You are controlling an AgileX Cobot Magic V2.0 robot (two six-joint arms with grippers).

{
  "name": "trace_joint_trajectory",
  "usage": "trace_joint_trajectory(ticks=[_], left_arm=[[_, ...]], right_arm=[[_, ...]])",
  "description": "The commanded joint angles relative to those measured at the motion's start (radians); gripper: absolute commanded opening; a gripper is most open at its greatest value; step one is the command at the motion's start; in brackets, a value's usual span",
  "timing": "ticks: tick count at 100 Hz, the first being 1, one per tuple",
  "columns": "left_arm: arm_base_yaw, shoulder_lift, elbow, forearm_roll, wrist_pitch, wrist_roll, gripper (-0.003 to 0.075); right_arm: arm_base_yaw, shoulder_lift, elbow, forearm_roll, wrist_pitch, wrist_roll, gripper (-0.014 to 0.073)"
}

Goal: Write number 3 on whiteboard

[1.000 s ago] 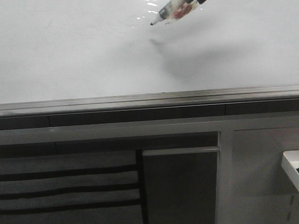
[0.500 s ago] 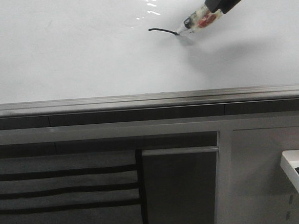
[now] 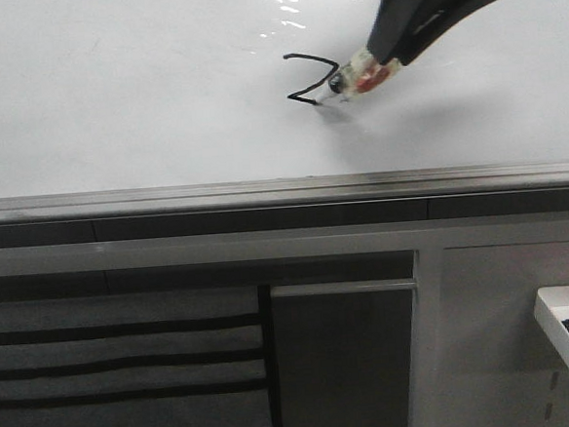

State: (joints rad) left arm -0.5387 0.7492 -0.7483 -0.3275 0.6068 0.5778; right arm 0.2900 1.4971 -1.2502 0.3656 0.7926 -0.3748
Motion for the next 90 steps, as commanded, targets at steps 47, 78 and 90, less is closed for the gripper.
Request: trace_joint_trajectory(ticks=[47,78,90], left_arm=[[0.002,-0.003,-0.028,-0.022,-0.068,-0.012,0.0367],[0.002,-0.003,-0.028,-0.022,-0.089,-0.012,0.0368],[0.002,-0.003,-0.028,-0.022,-0.096,-0.012,0.0367]], right_arm=[[0.119,-0.074,-0.022,0.002,-0.059,-0.035,-0.0039],[0.207,-0.366,0.184,0.006,-0.034,-0.18,-0.0039],[0.206,-0.404,0.207,0.006,-0.03,-0.219,-0.0039]])
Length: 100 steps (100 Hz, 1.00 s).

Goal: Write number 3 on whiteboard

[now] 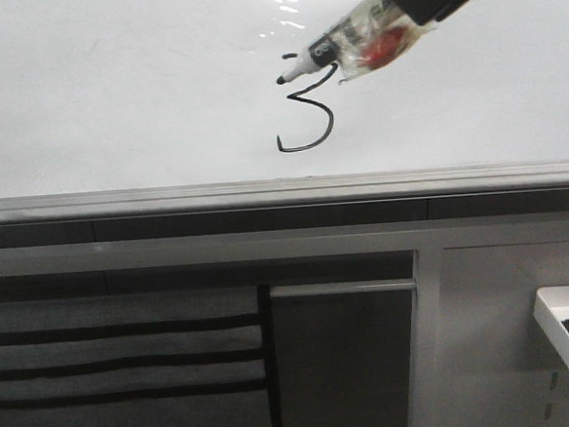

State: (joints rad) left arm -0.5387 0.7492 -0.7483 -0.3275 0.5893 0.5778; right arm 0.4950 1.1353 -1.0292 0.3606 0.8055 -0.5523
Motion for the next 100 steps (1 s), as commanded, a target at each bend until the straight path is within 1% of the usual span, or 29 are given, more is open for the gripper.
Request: trace_joint_trajectory(ticks=[1,9,20,26,33,47,57,68,80,92,100], left_arm=[[0.002,-0.003,-0.028,-0.022,-0.082,-0.012,0.0367],[0.002,-0.003,-0.028,-0.026,-0.086,-0.012,0.0367],[-0.001,-0.001,-0.028,-0.045,-0.084,0.006,0.0367],[-0.015,0.014,-0.033,-0.045,-0.057,0.074,0.0367],[-0.044,0.045,-0.052,-0.047,-0.019,0.139,0.0367],[-0.128,0.151,-0.119,-0.047,0.035,0.192,0.0367],[-0.195,0.24,-0.179,-0.045,0.032,0.241,0.0367],[-0.254,0.327,-0.24,-0.041,0.032,0.292,0.0367],[-0.275,0.419,-0.303,-0.041,0.031,0.292,0.0367],[-0.28,0.487,-0.328,-0.041,0.048,0.292,0.0367],[-0.28,0.516,-0.332,-0.039,0.069,0.329,0.0367]], right_arm=[[0.001,-0.042,-0.014,0.011,-0.043,-0.048,-0.0039],[0.003,-0.042,-0.014,0.011,-0.039,-0.105,-0.0039],[0.01,-0.033,-0.014,0.011,-0.039,-0.235,-0.0039],[0.027,-0.028,-0.014,0.011,-0.039,-0.305,-0.0039],[0.054,-0.027,-0.014,0.012,-0.048,-0.353,-0.0039],[0.115,-0.027,-0.014,0.012,-0.095,-0.374,-0.0039],[0.148,-0.027,-0.014,0.012,-0.095,-0.424,-0.0039],[0.162,-0.027,-0.014,0.012,-0.098,-0.436,-0.0039],[0.162,-0.027,-0.014,0.012,-0.098,-0.438,-0.0039],[0.162,-0.027,-0.014,0.012,-0.098,-0.438,-0.0039],[0.162,-0.027,-0.014,0.012,-0.098,-0.438,-0.0039]])
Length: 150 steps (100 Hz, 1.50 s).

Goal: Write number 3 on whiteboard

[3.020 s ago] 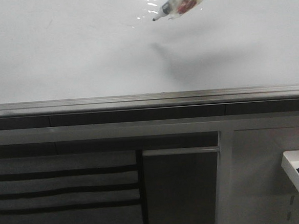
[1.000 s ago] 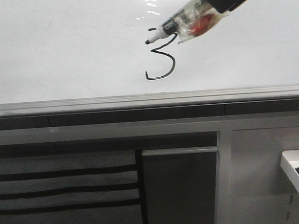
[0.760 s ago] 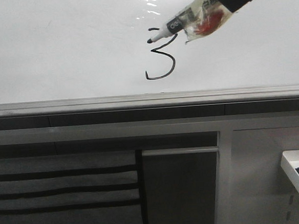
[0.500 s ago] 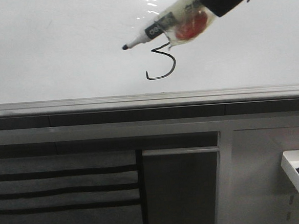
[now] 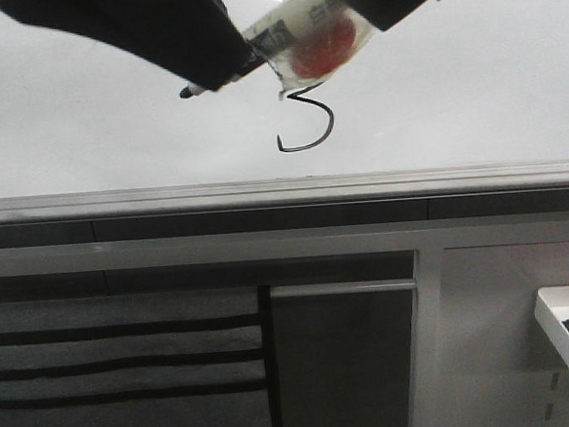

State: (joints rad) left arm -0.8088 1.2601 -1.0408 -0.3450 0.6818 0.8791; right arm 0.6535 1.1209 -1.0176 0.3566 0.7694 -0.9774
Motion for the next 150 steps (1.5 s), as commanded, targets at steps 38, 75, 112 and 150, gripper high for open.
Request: trace_joint_trajectory(ticks=[38,75,112,150], left_arm=[[-0.01,0.032,-0.039,-0.096,-0.044,0.095,0.0367],[-0.01,0.032,-0.039,-0.116,-0.053,0.141,0.0206],[-0.01,0.032,-0.039,-0.116,-0.064,0.143,-0.0018],[0.004,0.032,-0.039,-0.116,-0.069,0.143,-0.0018]], right_arm=[[0.003,-0.012,-0.025,0.016,-0.071,-0.013,-0.0039],[0.003,-0.012,-0.025,0.016,-0.071,-0.013,-0.0039],[0.003,-0.002,-0.025,0.016,-0.074,-0.013,-0.0039],[-0.003,-0.006,-0.025,0.016,-0.086,0.022,0.0194]])
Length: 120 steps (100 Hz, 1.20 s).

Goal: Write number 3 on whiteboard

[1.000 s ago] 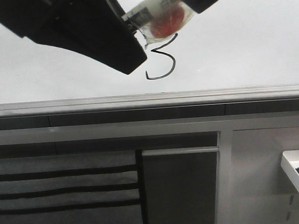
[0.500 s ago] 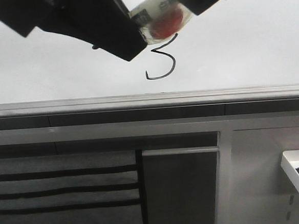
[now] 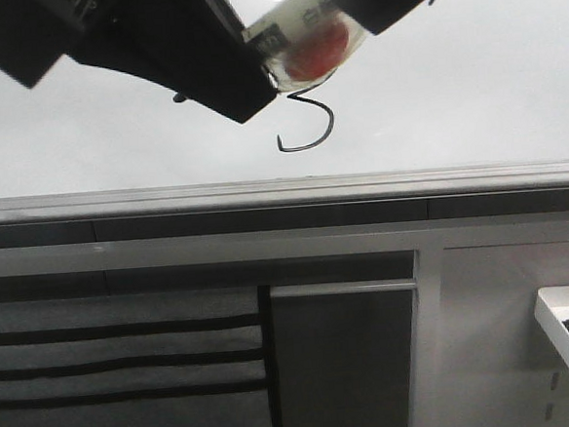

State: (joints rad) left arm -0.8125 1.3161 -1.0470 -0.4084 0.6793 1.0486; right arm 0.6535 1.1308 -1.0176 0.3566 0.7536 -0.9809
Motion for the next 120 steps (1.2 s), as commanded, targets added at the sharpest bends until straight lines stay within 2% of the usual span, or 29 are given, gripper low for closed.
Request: trace_joint_trajectory(ticks=[1,7,14,26,38,44,59,70,120], left_arm=[[0.013,-0.024,-0.033,-0.053,-0.066,-0.026,-0.0018],[0.038,-0.024,-0.033,-0.053,-0.066,-0.026,-0.0018],[0.088,-0.024,-0.031,-0.053,-0.075,-0.036,-0.0018],[0.223,-0.024,0.0,-0.053,-0.143,-0.109,-0.0018],[0.375,-0.024,0.07,-0.079,-0.312,-0.259,-0.0018],[0.442,-0.024,0.108,-0.137,-0.416,-0.324,-0.0018],[0.561,-0.024,0.195,-0.354,-0.634,-0.332,-0.0018],[0.582,-0.017,0.211,-0.397,-0.694,-0.332,-0.0018],[0.542,0.115,0.209,-0.393,-0.687,-0.332,-0.0018]], right_arm=[[-0.004,-0.017,-0.025,0.016,-0.073,0.034,0.0206],[-0.027,-0.029,-0.027,0.014,-0.098,0.066,0.0304],[-0.074,-0.054,-0.027,0.013,-0.112,0.097,0.0364],[-0.187,-0.114,-0.027,0.013,-0.11,0.179,0.037],[-0.288,-0.161,-0.027,0.013,-0.086,0.232,0.037],[-0.317,-0.175,-0.027,0.013,-0.063,0.234,0.037],[-0.326,-0.175,-0.025,0.013,-0.023,0.234,0.037],[-0.326,-0.175,-0.025,0.013,-0.021,0.234,0.037],[-0.326,-0.175,-0.025,0.016,-0.021,0.234,0.037]])
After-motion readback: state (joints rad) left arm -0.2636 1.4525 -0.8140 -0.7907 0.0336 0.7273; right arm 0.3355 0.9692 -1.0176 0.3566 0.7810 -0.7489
